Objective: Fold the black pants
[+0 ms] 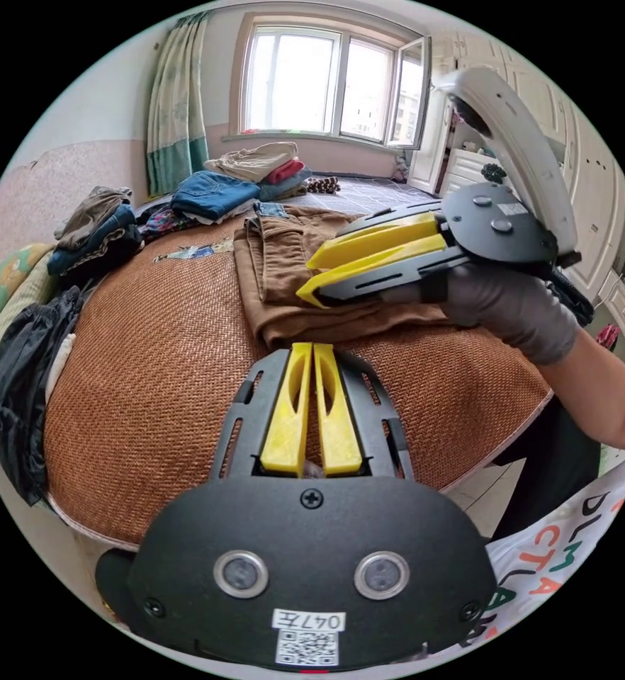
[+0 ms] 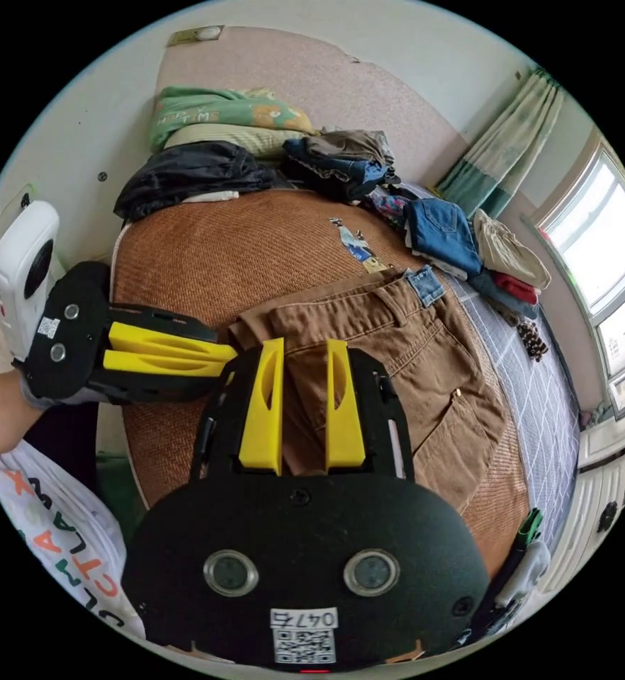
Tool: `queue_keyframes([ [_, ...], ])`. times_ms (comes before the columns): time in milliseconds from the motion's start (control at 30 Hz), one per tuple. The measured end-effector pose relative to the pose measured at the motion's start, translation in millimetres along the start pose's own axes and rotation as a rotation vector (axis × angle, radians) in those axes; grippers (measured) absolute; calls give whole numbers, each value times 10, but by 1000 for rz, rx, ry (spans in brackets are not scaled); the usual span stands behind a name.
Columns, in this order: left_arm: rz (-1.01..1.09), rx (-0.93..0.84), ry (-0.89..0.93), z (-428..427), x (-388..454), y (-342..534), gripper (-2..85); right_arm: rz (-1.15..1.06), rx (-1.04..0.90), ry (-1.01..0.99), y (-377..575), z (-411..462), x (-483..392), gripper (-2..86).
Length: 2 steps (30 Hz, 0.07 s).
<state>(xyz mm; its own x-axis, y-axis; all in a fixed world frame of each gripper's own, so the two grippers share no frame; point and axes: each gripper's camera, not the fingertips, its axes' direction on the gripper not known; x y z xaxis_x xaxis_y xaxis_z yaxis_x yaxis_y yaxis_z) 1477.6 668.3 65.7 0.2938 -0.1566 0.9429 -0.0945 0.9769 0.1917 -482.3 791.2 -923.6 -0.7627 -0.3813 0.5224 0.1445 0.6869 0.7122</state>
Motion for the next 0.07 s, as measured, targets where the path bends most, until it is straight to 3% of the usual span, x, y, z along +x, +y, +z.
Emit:
queue_keyframes([
  [67, -3, 2, 7, 8, -49, 7, -10, -56, -62, -51, 72, 66, 3, 55],
])
